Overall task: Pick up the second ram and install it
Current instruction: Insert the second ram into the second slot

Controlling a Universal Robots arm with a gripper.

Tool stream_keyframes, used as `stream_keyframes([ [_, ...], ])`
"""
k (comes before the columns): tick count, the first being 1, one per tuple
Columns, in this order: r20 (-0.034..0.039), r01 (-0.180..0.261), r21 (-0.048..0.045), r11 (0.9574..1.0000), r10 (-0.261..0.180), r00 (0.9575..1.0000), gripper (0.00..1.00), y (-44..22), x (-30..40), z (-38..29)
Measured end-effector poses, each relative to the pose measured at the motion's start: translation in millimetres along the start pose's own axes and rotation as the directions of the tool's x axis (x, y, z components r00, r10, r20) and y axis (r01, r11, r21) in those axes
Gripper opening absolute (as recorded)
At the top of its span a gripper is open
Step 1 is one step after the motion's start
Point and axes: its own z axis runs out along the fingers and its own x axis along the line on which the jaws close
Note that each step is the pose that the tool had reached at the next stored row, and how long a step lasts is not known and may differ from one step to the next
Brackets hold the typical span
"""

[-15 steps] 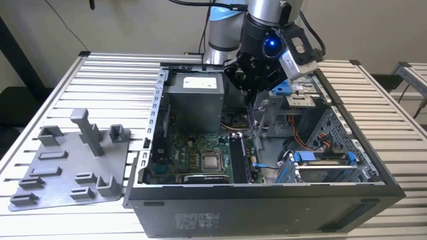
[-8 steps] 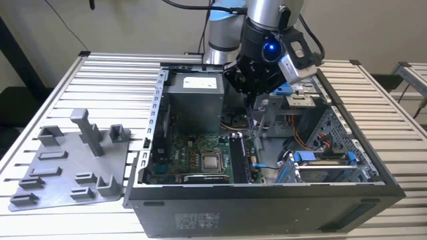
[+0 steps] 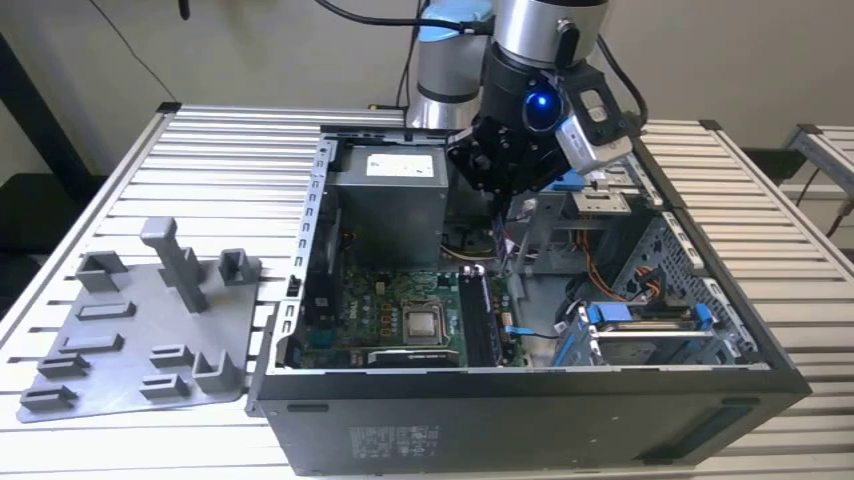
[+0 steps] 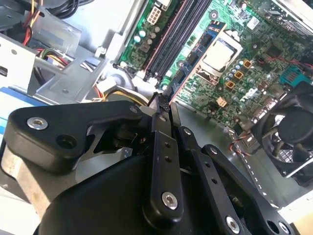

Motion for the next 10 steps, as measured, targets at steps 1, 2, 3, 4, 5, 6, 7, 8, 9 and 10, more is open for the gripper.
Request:
stream_keyframes([
  [1, 0.0000, 0.000, 0.0000, 1.0000, 0.000, 1.0000, 0.14, -0.1, 0.0, 0.6],
  [2, 0.0000, 0.000, 0.0000, 1.0000, 0.000, 1.0000, 0.14, -0.3, 0.0, 1.1],
  [3, 0.0000, 0.000, 0.0001, 1.0000, 0.000, 1.0000, 0.14, -0.4, 0.0, 1.5],
  [4, 0.0000, 0.000, 0.0002, 1.0000, 0.000, 1.0000, 0.14, -0.5, 0.0, 2.0],
  [5, 0.0000, 0.000, 0.0001, 1.0000, 0.000, 1.0000, 0.14, -0.6, 0.0, 2.6],
  [6, 0.0000, 0.000, 0.0001, 1.0000, 0.000, 1.0000, 0.14, -0.6, 0.0, 3.0],
  [7, 0.0000, 0.000, 0.0000, 1.0000, 0.000, 1.0000, 0.14, -0.6, 0.0, 3.6],
  [8, 0.0000, 0.000, -0.0001, 1.0000, 0.000, 1.0000, 0.14, -0.6, 0.0, 4.1],
  [9, 0.0000, 0.000, -0.0001, 1.0000, 0.000, 1.0000, 0.14, -0.7, 0.0, 4.7],
  [10, 0.0001, 0.000, 0.0000, 1.0000, 0.000, 1.0000, 0.14, -0.7, 0.0, 5.2],
])
